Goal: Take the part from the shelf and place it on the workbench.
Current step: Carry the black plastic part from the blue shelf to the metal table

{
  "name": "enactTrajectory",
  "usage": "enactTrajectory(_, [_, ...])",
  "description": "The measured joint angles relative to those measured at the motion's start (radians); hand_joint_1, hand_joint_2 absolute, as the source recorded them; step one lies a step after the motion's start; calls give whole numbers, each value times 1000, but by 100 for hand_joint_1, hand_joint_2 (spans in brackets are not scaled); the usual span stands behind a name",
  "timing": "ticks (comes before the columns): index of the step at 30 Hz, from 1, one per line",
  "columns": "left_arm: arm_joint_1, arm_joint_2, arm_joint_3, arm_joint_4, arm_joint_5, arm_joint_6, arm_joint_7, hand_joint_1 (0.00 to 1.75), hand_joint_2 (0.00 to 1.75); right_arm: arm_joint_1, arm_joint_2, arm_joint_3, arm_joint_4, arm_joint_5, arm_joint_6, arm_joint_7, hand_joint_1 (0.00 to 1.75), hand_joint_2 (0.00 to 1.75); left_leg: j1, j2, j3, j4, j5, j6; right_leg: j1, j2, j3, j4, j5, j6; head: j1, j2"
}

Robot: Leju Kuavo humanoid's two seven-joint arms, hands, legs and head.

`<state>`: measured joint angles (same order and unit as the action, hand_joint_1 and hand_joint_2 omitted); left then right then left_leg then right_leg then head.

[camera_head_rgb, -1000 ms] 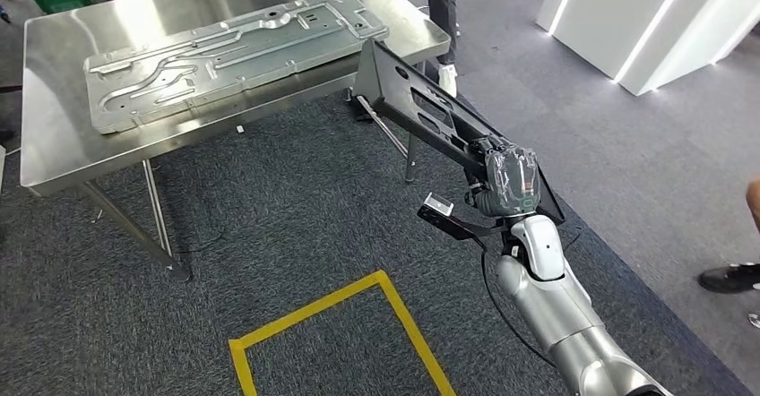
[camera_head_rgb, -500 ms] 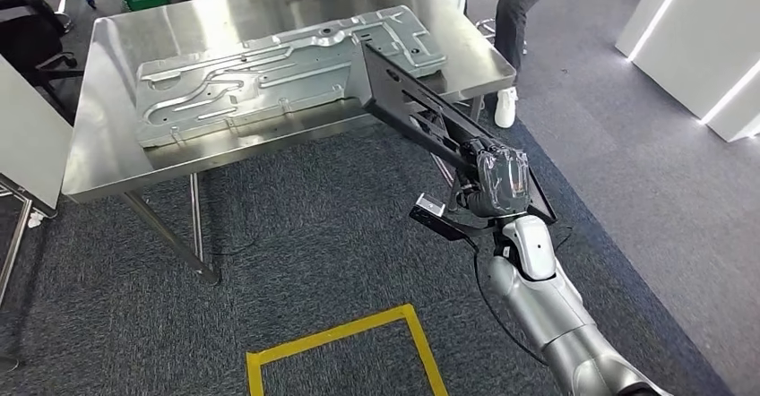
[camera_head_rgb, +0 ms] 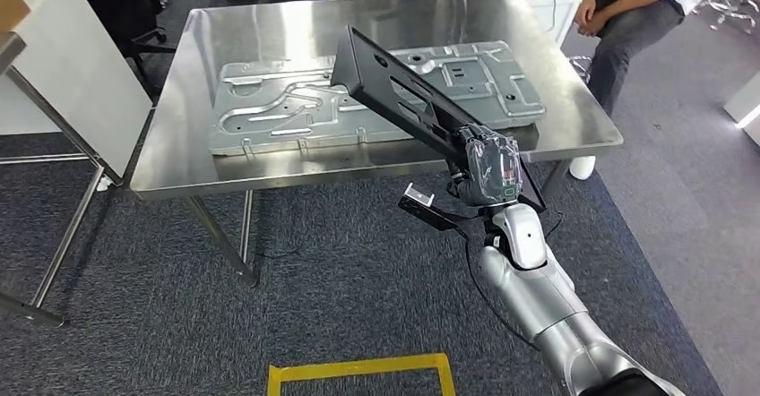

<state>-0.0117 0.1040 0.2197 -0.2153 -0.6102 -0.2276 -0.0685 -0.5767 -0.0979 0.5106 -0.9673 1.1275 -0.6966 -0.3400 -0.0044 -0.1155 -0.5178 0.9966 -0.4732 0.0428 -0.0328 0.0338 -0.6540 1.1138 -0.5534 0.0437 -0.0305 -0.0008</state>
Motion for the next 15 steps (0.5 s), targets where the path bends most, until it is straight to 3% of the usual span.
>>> enactTrajectory(1, [-1,1,0,0,1,0,0,0,175,-10,-3,9,6,-1,6,13,175,175,0,-13,6,6,-16,-7,0,14,2,-37,66,-4,1,0])
enactTrajectory(2, [-2,2,0,1,2,0,1,0,175,-24,-4,19,11,-2,17,32,175,175,-1,-23,10,14,-25,-14,0,23,4,-57,111,-12,2,0])
enactTrajectory(4, [-4,5,0,1,6,3,3,0,175,-66,0,41,20,-4,62,84,175,175,-2,-28,14,25,-36,-27,3,13,13,-58,124,-36,4,0])
enactTrajectory(6, [-4,8,1,1,18,6,5,0,175,-125,8,61,28,-13,144,139,175,175,-2,16,-1,59,-45,-38,2,1,24,-62,125,-54,2,0])
enactTrajectory(8, [-8,9,4,1,33,6,5,0,175,-184,13,83,41,-22,244,179,175,175,1,77,-60,158,-82,-51,4,-8,32,-66,121,-65,0,0])
enactTrajectory(10, [-11,9,9,1,42,1,4,0,175,-232,20,115,57,-16,323,208,175,175,7,103,-140,270,-126,-59,7,-16,39,-67,112,-70,0,0])
enactTrajectory(11, [-11,9,11,1,45,-4,3,0,175,-251,25,133,66,-9,350,220,175,175,10,107,-166,291,-126,-60,7,-19,43,-67,106,-71,0,0])
enactTrajectory(12, [-10,9,12,1,47,-9,2,0,175,-268,31,153,76,0,370,230,175,175,12,108,-175,275,-104,-60,8,-22,50,-67,100,-71,0,0])
enactTrajectory(14, [-8,10,13,1,52,-14,0,0,175,-298,46,184,93,14,393,247,175,175,14,111,-146,152,-8,-57,9,-27,64,-67,89,-69,0,0])
enactTrajectory(15, [-7,12,14,1,54,-15,0,0,175,-312,54,195,102,18,400,253,175,175,11,113,-128,90,26,-54,10,-30,70,-68,85,-67,0,0])
